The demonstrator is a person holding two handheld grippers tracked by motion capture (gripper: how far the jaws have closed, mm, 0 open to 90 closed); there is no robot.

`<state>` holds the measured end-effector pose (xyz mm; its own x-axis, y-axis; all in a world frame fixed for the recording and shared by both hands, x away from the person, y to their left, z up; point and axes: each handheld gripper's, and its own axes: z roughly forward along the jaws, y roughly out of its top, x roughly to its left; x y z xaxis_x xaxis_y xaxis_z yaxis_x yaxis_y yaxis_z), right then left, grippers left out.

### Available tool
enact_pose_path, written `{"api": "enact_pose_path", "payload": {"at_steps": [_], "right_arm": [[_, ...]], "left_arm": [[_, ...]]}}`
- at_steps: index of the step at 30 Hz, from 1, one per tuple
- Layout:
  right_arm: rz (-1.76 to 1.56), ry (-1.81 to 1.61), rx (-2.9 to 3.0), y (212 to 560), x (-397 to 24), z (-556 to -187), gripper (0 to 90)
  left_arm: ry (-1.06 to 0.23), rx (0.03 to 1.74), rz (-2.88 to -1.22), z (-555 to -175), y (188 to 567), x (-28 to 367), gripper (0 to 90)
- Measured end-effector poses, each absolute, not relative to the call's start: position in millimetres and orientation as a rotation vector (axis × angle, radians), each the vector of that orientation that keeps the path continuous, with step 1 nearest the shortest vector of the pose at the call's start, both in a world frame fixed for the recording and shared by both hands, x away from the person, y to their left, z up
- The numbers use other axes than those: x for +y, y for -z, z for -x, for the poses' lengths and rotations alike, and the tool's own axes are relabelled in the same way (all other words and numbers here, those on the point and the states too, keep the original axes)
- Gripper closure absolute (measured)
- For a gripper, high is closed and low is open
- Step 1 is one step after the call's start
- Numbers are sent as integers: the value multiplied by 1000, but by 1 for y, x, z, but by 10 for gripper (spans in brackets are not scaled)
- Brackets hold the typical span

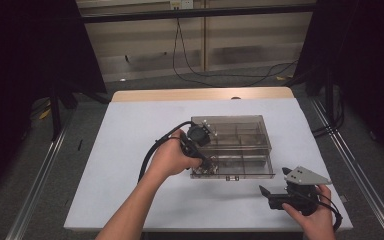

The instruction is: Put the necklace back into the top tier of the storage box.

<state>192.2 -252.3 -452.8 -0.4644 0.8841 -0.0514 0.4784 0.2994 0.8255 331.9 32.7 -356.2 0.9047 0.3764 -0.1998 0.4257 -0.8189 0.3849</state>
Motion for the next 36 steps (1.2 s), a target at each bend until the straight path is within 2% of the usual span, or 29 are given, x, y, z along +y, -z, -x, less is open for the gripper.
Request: {"api": "enact_pose_path", "payload": {"at_steps": [22,28,33,36], "right_arm": [[-1204,-1053,2063,452,-252,-192,63],[-1206,-1050,2063,452,-252,-192,64],[-1205,-1050,2063,452,-253,-192,64],[-1205,-1052,2063,452,-253,-192,66]], "left_arm": [[97,605,-2622,-333,348,45,726],[108,595,-2647,-333,350,43,782],[112,600,-2656,-335,354,40,879],[110,608,-2656,-337,357,39,885]]}}
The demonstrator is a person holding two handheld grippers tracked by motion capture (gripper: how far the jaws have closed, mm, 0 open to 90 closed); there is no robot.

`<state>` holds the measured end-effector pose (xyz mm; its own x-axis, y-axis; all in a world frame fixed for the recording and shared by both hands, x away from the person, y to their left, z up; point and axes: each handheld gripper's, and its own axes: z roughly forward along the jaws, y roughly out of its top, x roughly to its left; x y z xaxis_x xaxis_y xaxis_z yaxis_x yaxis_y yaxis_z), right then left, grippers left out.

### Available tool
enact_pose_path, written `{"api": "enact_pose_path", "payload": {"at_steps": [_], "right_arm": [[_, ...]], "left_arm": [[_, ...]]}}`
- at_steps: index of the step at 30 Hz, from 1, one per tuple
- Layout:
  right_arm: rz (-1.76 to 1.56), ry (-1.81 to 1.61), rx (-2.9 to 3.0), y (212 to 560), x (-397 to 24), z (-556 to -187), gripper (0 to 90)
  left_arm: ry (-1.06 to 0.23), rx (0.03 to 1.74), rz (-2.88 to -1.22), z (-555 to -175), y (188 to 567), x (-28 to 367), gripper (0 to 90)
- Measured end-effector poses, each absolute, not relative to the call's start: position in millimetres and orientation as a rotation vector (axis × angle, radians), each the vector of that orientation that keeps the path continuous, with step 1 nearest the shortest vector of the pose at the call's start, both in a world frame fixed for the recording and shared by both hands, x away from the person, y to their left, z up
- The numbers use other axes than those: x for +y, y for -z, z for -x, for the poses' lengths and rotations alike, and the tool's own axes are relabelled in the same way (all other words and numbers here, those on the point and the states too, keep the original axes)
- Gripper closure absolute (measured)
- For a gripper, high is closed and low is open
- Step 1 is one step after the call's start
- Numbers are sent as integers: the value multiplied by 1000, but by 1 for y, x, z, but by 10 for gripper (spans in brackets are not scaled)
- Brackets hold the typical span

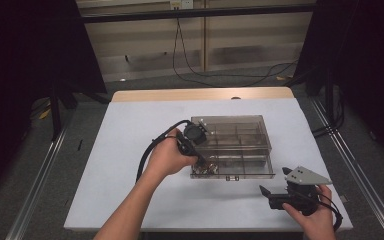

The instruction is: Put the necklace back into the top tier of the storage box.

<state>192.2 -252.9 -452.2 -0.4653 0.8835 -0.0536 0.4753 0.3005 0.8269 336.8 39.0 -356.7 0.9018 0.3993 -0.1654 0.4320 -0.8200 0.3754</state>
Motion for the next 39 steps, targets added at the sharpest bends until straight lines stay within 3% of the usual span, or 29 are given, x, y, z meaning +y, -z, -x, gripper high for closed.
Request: {"api": "enact_pose_path", "payload": {"at_steps": [22,31,39], "right_arm": [[-1203,-1049,2065,452,-252,-192,65],[-1201,-1051,2066,452,-252,-192,65],[-1199,-1043,2068,452,-251,-192,65]], "left_arm": [[76,636,-2613,-342,370,39,883],[52,626,-2573,-336,358,47,764],[70,591,-2571,-327,352,48,732]]}}
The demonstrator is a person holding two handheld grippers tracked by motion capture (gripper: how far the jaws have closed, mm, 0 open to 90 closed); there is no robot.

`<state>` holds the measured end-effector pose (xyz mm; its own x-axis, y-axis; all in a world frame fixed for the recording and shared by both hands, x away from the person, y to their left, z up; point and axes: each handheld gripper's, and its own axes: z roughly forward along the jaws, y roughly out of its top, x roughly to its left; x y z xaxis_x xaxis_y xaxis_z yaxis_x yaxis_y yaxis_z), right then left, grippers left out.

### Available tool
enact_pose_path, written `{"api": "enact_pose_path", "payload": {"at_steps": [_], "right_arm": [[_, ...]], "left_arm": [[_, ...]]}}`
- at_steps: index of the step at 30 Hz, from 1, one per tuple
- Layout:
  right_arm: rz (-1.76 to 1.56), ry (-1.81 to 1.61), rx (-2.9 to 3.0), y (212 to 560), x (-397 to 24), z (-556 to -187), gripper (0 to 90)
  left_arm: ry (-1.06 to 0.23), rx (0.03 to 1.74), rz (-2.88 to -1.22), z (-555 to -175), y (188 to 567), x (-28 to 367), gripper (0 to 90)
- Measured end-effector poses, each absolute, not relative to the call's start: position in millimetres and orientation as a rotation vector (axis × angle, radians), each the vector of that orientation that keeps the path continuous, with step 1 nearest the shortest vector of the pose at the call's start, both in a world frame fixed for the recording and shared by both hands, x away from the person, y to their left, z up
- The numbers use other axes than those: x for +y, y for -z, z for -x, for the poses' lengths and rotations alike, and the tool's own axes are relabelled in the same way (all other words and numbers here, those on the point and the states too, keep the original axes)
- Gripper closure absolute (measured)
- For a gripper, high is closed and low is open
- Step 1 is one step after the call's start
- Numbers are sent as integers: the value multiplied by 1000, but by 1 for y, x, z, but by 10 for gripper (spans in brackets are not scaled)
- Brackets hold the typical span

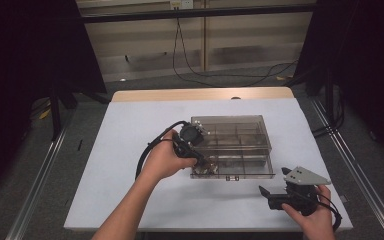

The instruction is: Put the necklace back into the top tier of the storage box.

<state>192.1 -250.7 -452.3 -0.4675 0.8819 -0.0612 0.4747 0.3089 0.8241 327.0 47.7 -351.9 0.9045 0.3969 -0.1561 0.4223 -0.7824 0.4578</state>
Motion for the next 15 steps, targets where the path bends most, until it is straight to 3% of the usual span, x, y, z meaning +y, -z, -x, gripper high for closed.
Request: {"api": "enact_pose_path", "payload": {"at_steps": [15], "right_arm": [[-1202,-1043,2071,453,-250,-192,65]], "left_arm": [[71,544,-2608,-322,361,34,750]]}}
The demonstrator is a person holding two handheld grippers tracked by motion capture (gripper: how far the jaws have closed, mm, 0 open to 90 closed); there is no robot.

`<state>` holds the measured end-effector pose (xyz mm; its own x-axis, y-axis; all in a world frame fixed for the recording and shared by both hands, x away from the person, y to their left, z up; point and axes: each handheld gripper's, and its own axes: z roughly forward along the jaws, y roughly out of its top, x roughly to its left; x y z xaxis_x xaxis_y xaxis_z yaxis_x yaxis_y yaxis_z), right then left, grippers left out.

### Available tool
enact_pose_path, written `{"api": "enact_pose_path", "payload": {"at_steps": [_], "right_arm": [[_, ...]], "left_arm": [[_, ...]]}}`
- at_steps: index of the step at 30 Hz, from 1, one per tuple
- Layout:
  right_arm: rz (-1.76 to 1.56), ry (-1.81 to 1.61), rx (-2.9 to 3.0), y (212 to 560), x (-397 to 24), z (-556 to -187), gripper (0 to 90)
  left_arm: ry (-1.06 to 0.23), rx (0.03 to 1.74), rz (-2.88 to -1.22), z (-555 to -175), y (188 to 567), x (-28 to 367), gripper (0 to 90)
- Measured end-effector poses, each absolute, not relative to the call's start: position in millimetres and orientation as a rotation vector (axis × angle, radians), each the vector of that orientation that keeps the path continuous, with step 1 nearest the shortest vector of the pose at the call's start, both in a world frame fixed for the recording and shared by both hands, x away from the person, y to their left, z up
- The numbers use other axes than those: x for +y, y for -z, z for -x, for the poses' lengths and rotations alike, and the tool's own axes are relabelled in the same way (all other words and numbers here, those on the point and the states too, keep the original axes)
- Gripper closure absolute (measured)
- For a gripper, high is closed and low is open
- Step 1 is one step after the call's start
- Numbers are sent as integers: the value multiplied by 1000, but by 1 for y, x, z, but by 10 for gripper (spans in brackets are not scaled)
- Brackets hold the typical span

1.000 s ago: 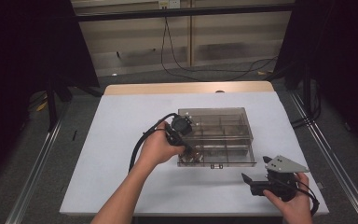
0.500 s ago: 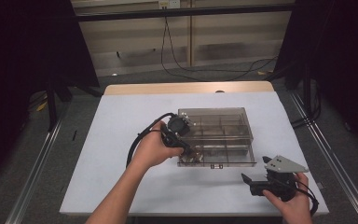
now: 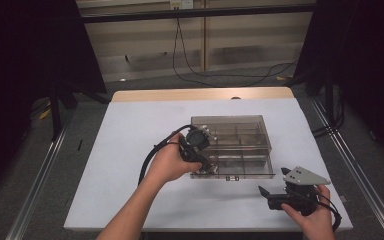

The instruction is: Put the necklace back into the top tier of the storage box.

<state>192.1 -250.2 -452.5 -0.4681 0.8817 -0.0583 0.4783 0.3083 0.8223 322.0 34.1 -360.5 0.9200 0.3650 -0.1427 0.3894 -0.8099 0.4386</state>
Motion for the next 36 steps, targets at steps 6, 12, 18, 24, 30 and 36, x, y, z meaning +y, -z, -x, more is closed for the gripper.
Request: {"api": "enact_pose_path", "payload": {"at_steps": [6,12,18,24,30,36], "right_arm": [[-1203,-1046,2073,453,-251,-192,65],[-1203,-1050,2076,453,-251,-192,65],[-1203,-1051,2076,453,-251,-192,65],[-1201,-1050,2076,453,-251,-192,65],[-1197,-1047,2072,453,-250,-192,65],[-1197,-1053,2075,452,-250,-191,65]], "left_arm": [[91,537,-2624,-325,365,32,834],[96,551,-2638,-328,369,31,870],[62,597,-2640,-333,370,34,872],[67,611,-2628,-336,373,36,872],[76,606,-2604,-335,368,39,861],[37,608,-2573,-334,357,46,788]]}}
